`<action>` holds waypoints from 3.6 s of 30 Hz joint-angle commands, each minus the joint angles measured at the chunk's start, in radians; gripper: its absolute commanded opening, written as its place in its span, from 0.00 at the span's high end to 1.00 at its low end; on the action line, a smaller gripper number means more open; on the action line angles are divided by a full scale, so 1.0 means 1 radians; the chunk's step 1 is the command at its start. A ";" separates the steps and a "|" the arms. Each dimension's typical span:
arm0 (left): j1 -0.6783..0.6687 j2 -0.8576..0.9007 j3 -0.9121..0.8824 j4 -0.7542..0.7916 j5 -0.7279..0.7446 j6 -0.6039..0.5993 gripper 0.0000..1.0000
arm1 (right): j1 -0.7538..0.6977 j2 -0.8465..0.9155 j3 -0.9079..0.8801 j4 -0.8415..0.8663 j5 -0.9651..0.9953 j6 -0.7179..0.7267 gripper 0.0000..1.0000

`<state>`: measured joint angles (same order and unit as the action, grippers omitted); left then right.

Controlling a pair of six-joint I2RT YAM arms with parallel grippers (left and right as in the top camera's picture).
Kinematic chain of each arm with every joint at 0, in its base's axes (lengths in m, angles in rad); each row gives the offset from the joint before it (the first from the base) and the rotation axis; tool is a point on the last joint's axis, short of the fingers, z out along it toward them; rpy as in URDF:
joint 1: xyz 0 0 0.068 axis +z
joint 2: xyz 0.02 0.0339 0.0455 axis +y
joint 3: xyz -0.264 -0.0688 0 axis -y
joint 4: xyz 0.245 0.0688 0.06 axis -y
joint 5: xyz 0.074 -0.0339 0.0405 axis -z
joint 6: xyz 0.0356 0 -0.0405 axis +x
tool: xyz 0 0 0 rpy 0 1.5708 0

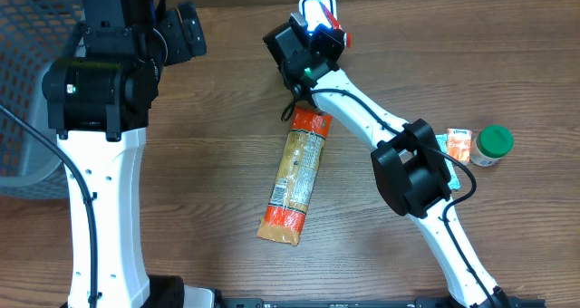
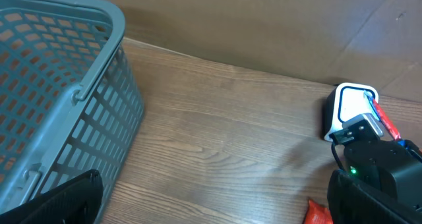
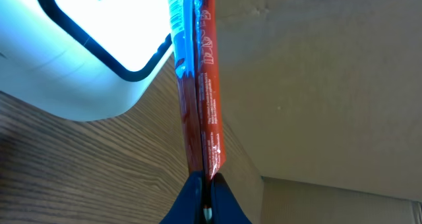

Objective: Scan the item barcode
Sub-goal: 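Carry the snack stick to the white scanner and hold it there, then carry the snack stick right and set it beside the wipes packet, then move the right gripper left and close it on the pasta pack's top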

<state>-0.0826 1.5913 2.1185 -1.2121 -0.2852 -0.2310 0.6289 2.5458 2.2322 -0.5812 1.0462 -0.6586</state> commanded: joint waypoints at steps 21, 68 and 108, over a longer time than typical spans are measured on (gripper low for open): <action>0.004 -0.003 0.010 0.000 -0.010 0.018 0.00 | -0.002 0.002 -0.014 -0.059 -0.124 0.111 0.96; 0.004 -0.003 0.010 0.000 -0.010 0.018 0.00 | -0.473 -0.713 -0.621 -0.880 -0.970 0.809 0.96; 0.004 -0.003 0.010 0.000 -0.010 0.018 0.00 | -0.171 -0.713 -0.903 -0.323 -1.484 0.989 0.29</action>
<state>-0.0826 1.5913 2.1185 -1.2121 -0.2852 -0.2310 0.4072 1.8320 1.3373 -0.9337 -0.4114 0.2581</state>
